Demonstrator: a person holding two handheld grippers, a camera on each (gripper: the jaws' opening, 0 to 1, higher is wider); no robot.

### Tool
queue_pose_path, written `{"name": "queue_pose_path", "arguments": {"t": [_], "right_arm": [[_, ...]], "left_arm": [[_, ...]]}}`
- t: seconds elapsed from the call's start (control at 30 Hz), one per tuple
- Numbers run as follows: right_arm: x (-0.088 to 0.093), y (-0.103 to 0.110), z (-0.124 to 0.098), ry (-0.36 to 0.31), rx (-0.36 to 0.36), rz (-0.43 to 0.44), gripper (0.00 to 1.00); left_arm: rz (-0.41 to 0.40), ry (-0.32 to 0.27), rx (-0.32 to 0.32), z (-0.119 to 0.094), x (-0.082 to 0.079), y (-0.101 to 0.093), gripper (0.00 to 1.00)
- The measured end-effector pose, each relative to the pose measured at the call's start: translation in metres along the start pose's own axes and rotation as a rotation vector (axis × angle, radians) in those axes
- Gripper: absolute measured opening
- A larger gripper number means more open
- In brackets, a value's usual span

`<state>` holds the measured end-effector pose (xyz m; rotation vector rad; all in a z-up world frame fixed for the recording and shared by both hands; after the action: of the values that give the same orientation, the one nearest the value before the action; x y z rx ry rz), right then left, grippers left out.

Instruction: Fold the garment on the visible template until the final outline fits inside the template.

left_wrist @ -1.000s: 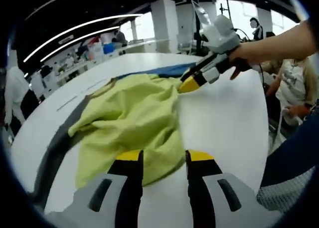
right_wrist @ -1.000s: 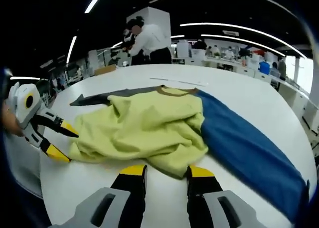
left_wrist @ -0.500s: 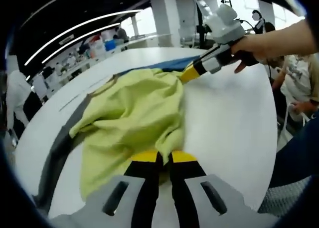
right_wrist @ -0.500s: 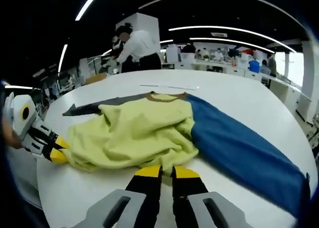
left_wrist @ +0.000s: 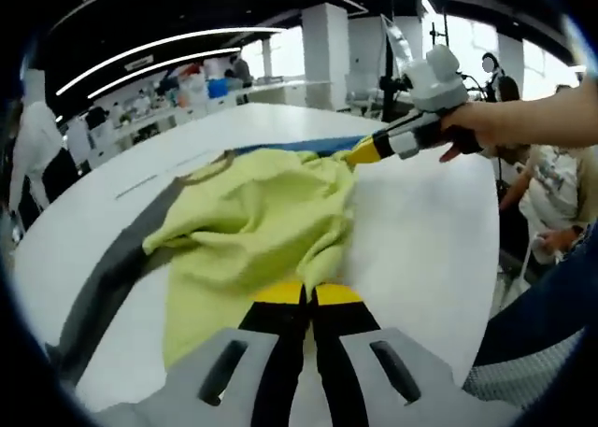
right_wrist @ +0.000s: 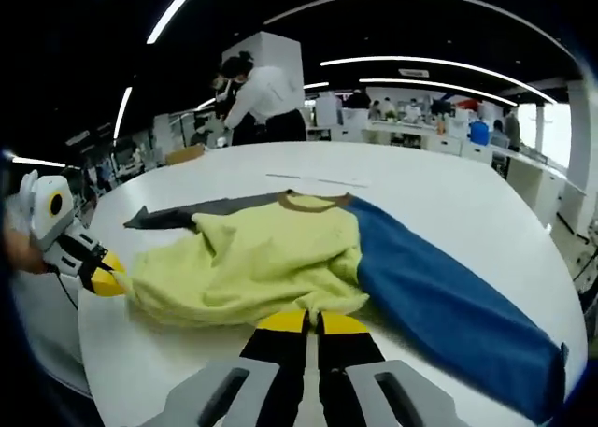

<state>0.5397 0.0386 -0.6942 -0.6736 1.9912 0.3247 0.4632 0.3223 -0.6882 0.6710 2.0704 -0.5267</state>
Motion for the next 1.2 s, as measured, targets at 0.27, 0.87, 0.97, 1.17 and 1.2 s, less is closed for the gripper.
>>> {"name": "queue_pose_path", "arguments": {"t": [0.27, 0.87, 0.97, 1.17, 1.2], "right_arm": [[-0.021, -0.012, 0.002, -0.012, 0.006, 0.026, 0.00], [-0.041, -0.036, 0.054, 0.027, 0.079, 0.161, 0.00], [-0.037, -0.038, 0.063, 0.055, 0.090, 0.159, 0.00], [-0.029, -0.042, 0.078, 0.104, 0.094, 0.146, 0.00], [-0.028, -0.042, 0.078, 0.112, 0.096, 0.144, 0.00]], "left_arm": [[-0.135, -0.081, -0.009, -0.007, -0.021, 0.023, 0.00], [-0.285, -0.064, -0.131, 0.027, -0.025, 0.072, 0.00], [-0.300, -0.052, -0.144, 0.033, -0.021, 0.079, 0.00], [-0.310, -0.018, -0.152, 0.044, -0.014, 0.085, 0.00], [-0.311, -0.012, -0.150, 0.045, -0.013, 0.085, 0.00]]}}
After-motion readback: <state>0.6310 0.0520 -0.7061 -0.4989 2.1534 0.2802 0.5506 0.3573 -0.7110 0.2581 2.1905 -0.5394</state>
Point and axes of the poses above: the point that each gripper's makers call its tool centre point, and the gripper's own axes: z roughly forward along the fingers, y roughly to its left, x roughly out of its underside, the point moved 10 cm from there along -z, roughly backward along the fingers, and after that the axes turned 9 degrees about -z, right-handed, at the moved point
